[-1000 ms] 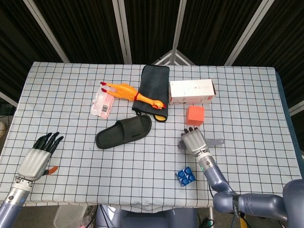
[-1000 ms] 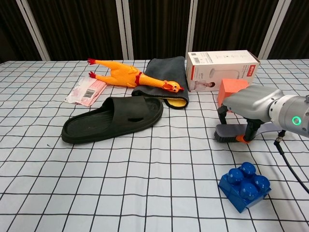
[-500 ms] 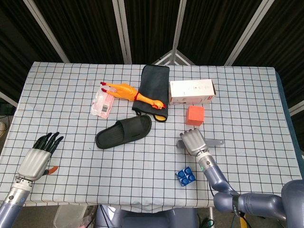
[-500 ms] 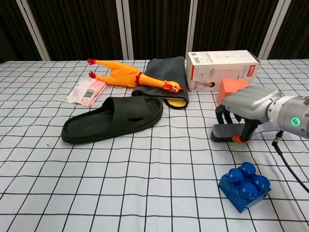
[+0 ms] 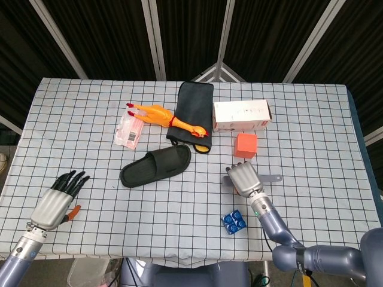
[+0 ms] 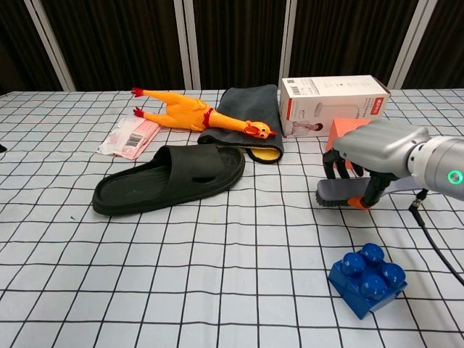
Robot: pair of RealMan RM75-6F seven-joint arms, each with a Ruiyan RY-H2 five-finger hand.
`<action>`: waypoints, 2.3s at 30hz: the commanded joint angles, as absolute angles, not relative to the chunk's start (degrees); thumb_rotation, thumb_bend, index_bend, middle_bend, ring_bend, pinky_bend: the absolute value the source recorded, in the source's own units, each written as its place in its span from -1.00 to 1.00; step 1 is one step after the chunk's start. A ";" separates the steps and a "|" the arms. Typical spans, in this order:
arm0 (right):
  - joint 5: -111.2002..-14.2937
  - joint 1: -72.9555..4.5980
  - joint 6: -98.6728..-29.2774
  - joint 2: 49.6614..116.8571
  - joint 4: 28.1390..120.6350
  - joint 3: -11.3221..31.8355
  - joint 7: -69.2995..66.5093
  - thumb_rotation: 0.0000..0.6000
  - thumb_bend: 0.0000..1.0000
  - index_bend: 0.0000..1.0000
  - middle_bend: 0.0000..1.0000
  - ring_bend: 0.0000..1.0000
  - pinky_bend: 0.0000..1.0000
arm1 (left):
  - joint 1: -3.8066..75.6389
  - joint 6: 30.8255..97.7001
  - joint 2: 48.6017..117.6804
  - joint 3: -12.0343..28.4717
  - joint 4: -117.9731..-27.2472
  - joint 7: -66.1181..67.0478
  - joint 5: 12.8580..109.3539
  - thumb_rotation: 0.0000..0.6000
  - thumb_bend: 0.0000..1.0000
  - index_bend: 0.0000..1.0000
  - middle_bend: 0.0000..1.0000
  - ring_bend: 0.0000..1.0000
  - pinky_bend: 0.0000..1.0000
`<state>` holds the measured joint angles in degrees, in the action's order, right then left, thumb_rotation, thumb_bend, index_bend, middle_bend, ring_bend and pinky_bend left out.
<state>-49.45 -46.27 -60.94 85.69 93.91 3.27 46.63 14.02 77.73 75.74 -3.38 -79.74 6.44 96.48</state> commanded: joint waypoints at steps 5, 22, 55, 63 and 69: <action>-48.92 -47.53 -63.28 81.90 101.58 4.92 50.62 1.00 0.17 0.32 -0.05 -0.09 0.02 | 19.48 71.46 79.23 -3.62 -76.76 3.34 98.80 1.00 0.15 -0.99 -0.83 -0.89 -0.76; -37.98 -57.89 -59.55 84.94 107.29 13.60 54.89 1.00 0.18 0.32 -0.05 -0.09 0.04 | 30.33 54.95 81.12 1.68 -81.58 2.70 90.66 0.90 -0.12 -1.00 -0.89 -0.92 -0.85; -36.34 -68.89 -54.89 102.50 83.95 18.20 46.15 1.00 0.18 0.39 0.00 -0.05 0.10 | 35.77 44.25 82.13 1.85 -80.48 5.06 81.48 0.80 0.05 -1.00 -0.88 -0.92 -0.86; -38.89 -69.97 -55.95 105.17 82.58 18.48 44.69 1.00 0.18 0.40 0.00 -0.04 0.10 | 37.05 42.70 82.22 2.04 -79.99 4.68 80.25 0.79 0.06 -1.00 -0.88 -0.92 -0.86; -39.55 -70.50 -56.43 107.05 80.78 18.44 44.16 1.00 0.18 0.40 0.00 -0.04 0.10 | 37.52 42.46 82.39 1.76 -79.48 4.48 80.09 0.79 0.06 -1.00 -0.88 -0.92 -0.86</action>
<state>-39.46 -70.37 -56.35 106.60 81.36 18.43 44.38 37.51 42.48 82.37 1.78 -79.49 4.50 80.11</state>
